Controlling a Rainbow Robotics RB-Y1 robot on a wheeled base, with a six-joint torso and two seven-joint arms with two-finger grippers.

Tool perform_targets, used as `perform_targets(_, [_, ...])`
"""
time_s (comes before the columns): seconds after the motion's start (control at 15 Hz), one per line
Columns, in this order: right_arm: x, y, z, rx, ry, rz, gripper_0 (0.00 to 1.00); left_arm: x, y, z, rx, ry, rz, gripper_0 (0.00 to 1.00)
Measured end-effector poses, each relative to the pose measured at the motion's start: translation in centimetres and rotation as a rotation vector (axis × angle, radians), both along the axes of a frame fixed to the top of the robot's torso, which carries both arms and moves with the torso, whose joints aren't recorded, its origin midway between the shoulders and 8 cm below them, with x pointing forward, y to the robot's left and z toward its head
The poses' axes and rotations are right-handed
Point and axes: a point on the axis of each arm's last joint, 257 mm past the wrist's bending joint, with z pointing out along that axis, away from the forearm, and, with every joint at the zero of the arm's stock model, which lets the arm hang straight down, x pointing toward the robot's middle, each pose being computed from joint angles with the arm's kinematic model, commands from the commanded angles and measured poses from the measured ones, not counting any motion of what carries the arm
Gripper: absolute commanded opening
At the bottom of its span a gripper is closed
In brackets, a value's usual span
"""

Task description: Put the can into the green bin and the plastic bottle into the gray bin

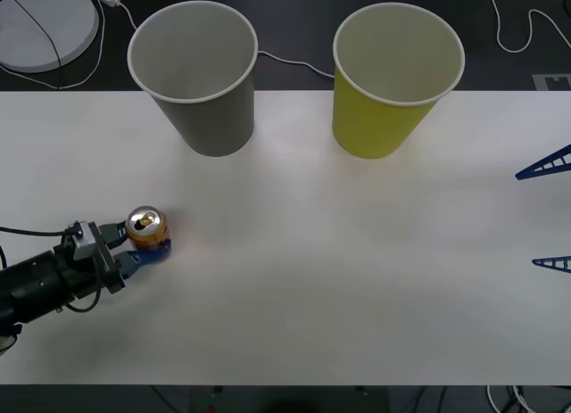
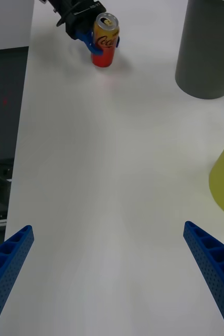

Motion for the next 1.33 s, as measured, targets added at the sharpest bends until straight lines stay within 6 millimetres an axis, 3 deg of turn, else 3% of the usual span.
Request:
perform_targets(0.27, [0.0,0.0,0.0,0.000,0.000,0.000,1.00,-0.2,1.1,2.1,0.024,0.071,-0.052,0.00])
perform_targets(0.53, [0.0,0.0,0.0,0.000,0.000,0.000,1.00,0.0,3.8,4.4,0.165,0.135,-0.077,0.00])
perform_targets(0.87, [0.0,0.0,0.0,0.000,0.000,0.000,1.00,0.1,5.9,8.7,0.315,0.230,-0.088,0.00])
perform_targets(1.33, [0.0,0.0,0.0,0.000,0.000,0.000,1.00,-2.0,5.1,15.8,0.456,0.399,-0.088,0.00])
